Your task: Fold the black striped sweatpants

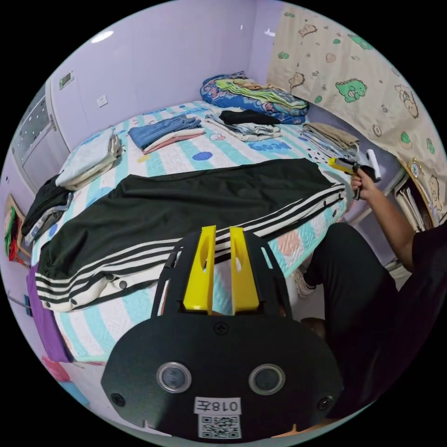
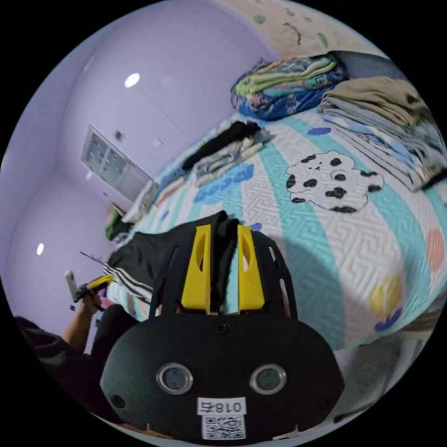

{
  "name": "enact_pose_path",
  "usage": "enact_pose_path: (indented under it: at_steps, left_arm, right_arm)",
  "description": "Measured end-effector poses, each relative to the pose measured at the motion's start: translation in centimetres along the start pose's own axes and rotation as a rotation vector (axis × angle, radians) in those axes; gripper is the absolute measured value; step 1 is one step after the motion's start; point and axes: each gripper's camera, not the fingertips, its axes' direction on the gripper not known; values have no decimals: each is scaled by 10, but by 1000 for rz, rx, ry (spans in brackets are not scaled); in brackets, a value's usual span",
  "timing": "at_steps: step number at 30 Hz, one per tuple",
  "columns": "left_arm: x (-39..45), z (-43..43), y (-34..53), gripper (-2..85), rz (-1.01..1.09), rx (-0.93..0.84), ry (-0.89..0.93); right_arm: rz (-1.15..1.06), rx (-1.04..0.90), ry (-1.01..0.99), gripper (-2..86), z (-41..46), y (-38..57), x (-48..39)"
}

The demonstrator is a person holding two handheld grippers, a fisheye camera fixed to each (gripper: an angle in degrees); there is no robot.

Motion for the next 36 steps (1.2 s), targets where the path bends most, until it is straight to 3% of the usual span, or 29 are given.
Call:
enact_pose_path:
  at_steps: [5,12,16,26,31,36]
  left_arm:
    - [30,5,-9,73,151,7,-60]
    - [42,-13,-5,73,212,30,-70]
    - [32,-28,3,71,174,28,-60]
    - [3,-45,-1,87,167,61,-74]
    - [-12,-33,-25,112,160,65,50]
    - [-40,-17,-26,112,69,6,157]
  right_arm:
    - [-135,32,-93,105,-35,82,-26]
    - [-594,-153,317,105,-7,104,-98]
    - [-607,-364,276,48,24,85,-94]
    - [-671,-260,276,2,4,9,-149]
    - [-797,-175,306,1,-11,-42,-200]
    - [-801,-143,289,1,-50,-18,-193]
